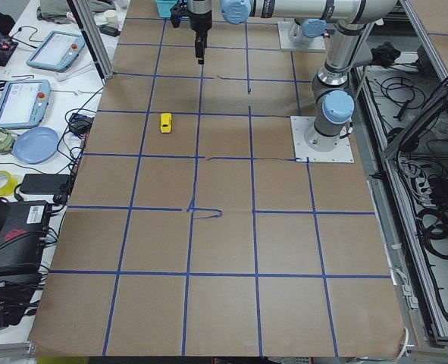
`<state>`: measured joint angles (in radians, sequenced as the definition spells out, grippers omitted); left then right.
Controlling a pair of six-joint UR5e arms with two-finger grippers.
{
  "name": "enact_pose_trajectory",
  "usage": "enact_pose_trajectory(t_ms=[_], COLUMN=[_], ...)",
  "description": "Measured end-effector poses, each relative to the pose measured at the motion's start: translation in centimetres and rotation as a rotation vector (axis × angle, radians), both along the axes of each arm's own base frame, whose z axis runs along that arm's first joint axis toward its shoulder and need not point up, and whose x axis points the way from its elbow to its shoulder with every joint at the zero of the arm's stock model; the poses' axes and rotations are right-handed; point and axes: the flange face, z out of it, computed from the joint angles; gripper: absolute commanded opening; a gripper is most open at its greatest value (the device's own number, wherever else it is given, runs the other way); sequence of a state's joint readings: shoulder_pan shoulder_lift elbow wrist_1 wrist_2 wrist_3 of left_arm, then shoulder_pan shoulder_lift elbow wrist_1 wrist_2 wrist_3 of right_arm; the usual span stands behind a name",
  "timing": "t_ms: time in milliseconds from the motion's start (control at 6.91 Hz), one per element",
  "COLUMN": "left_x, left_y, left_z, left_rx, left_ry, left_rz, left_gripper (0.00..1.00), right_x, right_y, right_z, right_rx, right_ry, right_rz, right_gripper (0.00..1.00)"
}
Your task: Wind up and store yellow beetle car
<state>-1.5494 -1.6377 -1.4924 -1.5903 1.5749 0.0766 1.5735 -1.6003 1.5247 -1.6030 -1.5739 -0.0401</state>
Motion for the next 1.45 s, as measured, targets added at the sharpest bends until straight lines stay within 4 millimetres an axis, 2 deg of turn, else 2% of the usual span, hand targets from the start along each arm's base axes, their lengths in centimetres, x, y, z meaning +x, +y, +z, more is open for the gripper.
enact_pose_trajectory(t_ms=[868, 1013, 1157, 1447], left_x=[0.0, 0.2, 0.2, 0.6], left_y=[0.1, -0.5, -1.6, -2.9], left_z=[-0.2, -0.5, -1.1, -2.1], left_rx=[0.002, -0.012, -0.044, -0.094], left_ry=[-0.002, -0.007, -0.009, -0.012], left_rz=[0.001, 0.002, 0.026, 0.228], left_gripper=[1.00, 1.00, 1.00, 1.00], right_x=[-0.1, 0.0, 0.0, 0.0], right_y=[0.1, 0.1, 0.1, 0.1], right_z=[0.1, 0.1, 0.1, 0.1], right_rx=[-0.002, -0.002, -0.002, -0.001], right_ry=[0.000, -0.001, -0.001, -0.002], right_rz=[-0.002, -0.001, 0.000, -0.001], right_gripper=[1.00, 1.00, 1.00, 1.00])
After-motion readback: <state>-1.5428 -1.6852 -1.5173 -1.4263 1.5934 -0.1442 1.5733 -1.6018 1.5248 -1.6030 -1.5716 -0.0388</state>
